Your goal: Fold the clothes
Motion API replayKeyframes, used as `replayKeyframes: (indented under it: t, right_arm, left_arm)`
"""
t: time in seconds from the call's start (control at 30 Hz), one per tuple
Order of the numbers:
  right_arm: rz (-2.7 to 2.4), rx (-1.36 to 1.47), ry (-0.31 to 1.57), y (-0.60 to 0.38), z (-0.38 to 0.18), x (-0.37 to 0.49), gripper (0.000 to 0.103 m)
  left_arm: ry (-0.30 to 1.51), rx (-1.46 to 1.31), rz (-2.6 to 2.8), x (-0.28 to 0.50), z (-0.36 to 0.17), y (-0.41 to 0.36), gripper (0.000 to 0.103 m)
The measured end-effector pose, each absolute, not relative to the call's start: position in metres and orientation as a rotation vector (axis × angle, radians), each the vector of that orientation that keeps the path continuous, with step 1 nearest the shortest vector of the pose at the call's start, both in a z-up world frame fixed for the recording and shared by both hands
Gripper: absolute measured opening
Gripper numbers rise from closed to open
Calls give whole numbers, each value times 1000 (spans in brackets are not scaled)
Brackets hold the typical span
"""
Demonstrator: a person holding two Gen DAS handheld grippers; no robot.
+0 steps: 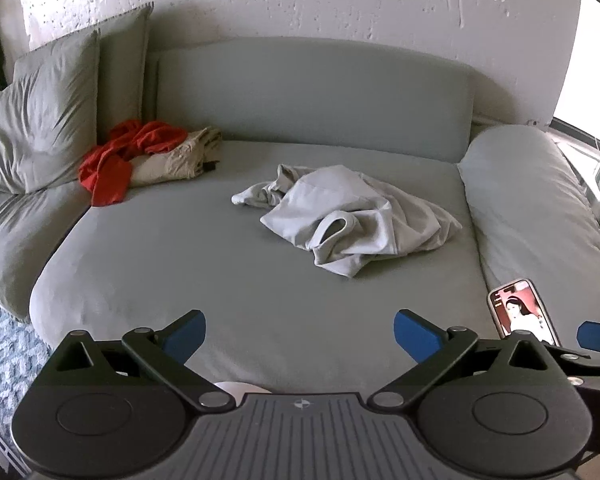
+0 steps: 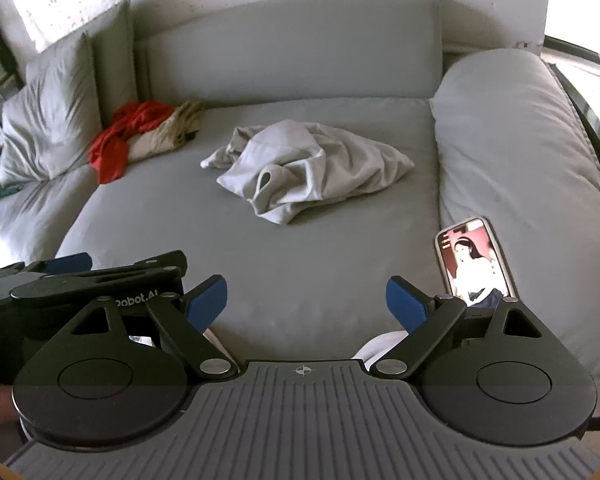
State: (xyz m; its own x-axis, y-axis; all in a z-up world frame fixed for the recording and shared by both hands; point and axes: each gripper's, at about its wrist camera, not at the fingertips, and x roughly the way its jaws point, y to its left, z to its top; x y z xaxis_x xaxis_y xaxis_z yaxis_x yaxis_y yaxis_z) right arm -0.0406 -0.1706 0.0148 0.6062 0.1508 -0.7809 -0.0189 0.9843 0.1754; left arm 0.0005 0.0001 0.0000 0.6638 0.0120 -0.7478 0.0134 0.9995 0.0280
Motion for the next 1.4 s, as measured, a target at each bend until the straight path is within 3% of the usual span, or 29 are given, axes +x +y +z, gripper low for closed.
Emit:
replayKeyframes:
  t: [1.4]
  right_arm:
    - [97, 155, 907, -166, 18, -41, 91]
  left_arm:
    - [841, 37, 3, 2, 3, 0, 99]
